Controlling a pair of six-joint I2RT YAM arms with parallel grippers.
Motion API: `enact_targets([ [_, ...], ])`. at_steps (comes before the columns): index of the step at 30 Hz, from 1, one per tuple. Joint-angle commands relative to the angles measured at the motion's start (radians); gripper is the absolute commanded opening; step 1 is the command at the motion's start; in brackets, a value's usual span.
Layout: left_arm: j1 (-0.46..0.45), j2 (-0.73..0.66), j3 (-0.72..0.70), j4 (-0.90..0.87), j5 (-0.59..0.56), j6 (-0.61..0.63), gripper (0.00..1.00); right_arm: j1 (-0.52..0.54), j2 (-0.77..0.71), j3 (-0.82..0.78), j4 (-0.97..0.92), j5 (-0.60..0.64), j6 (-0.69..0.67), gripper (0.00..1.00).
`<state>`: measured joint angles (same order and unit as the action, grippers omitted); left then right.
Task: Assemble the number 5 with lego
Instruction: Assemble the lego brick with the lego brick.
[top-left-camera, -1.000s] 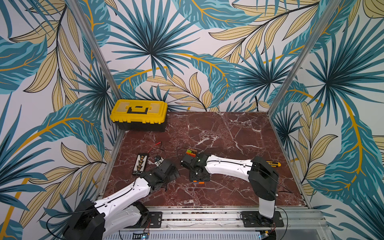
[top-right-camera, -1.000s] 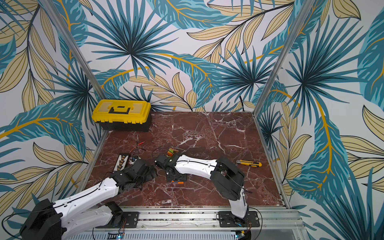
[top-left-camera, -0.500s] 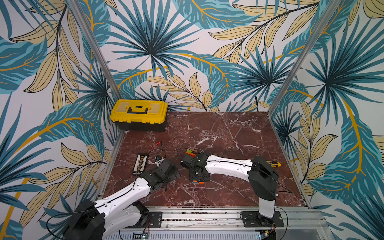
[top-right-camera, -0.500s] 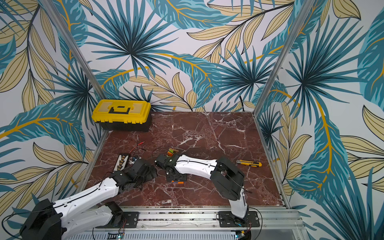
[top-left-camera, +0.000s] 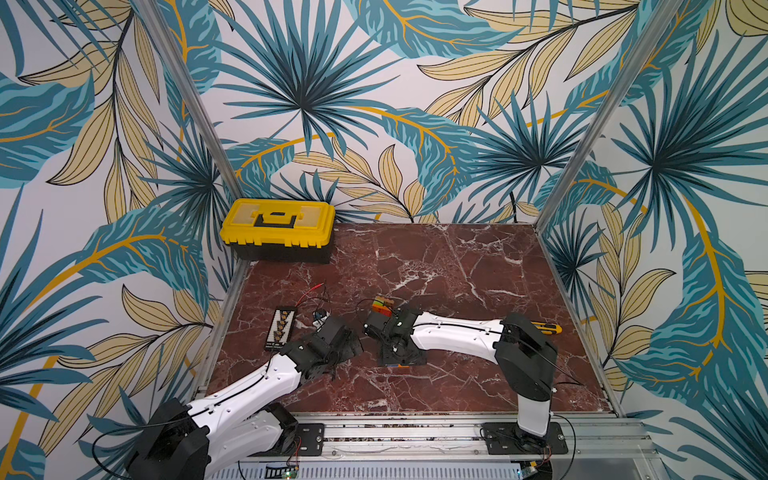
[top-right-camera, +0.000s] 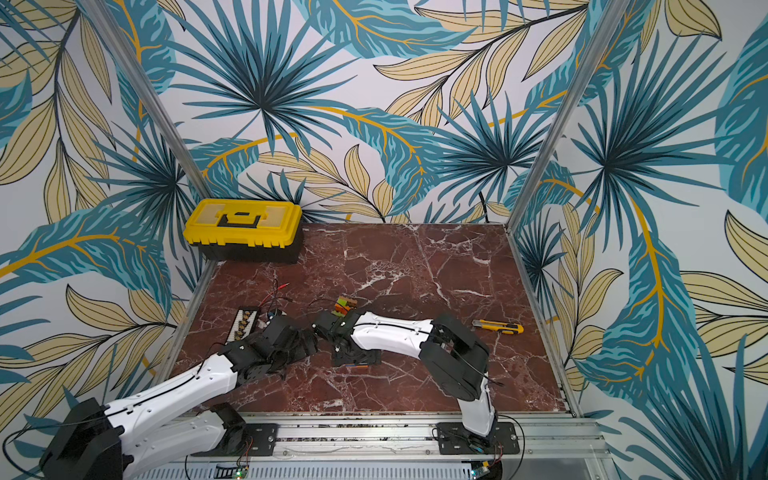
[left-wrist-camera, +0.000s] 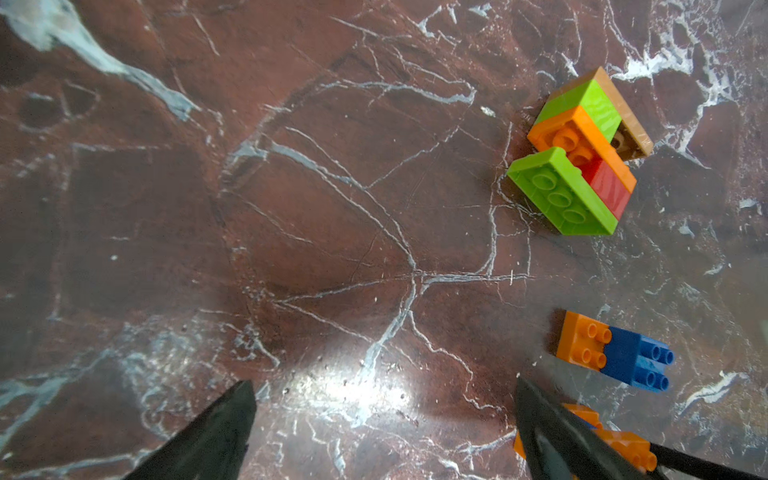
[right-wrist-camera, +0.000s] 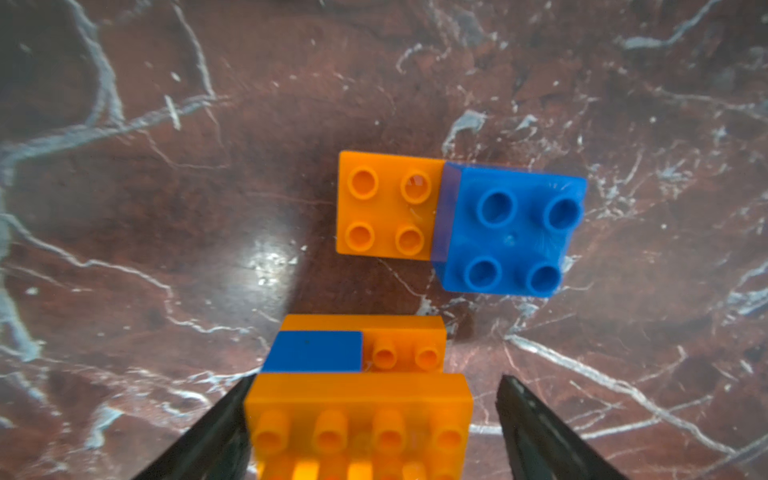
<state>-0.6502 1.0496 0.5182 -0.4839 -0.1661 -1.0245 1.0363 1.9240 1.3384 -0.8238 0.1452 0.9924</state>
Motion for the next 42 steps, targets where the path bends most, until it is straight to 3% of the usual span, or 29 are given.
enact_targets([
  [1, 0.006, 0.005, 0.042, -0.002, 0.012, 0.003, 1.00, -0.012, -0.045, -0.077, 0.084, -0.012, 0.024, 0.91],
  [7, 0.007, 0.010, 0.034, 0.002, 0.014, -0.003, 1.00, -0.022, -0.073, -0.147, 0.180, 0.000, 0.031, 0.89],
  [30, 0.006, 0.032, 0.029, 0.016, 0.020, -0.004, 1.00, -0.022, 0.026, -0.112, 0.092, 0.002, 0.063, 0.77],
  [37, 0.006, 0.030, 0.024, 0.038, 0.036, 0.006, 1.00, -0.021, 0.030, -0.113, 0.085, 0.002, 0.055, 0.67],
  [42, 0.007, 0.031, 0.019, 0.055, 0.046, 0.007, 1.00, -0.022, 0.028, -0.114, 0.079, 0.003, 0.049, 0.66],
])
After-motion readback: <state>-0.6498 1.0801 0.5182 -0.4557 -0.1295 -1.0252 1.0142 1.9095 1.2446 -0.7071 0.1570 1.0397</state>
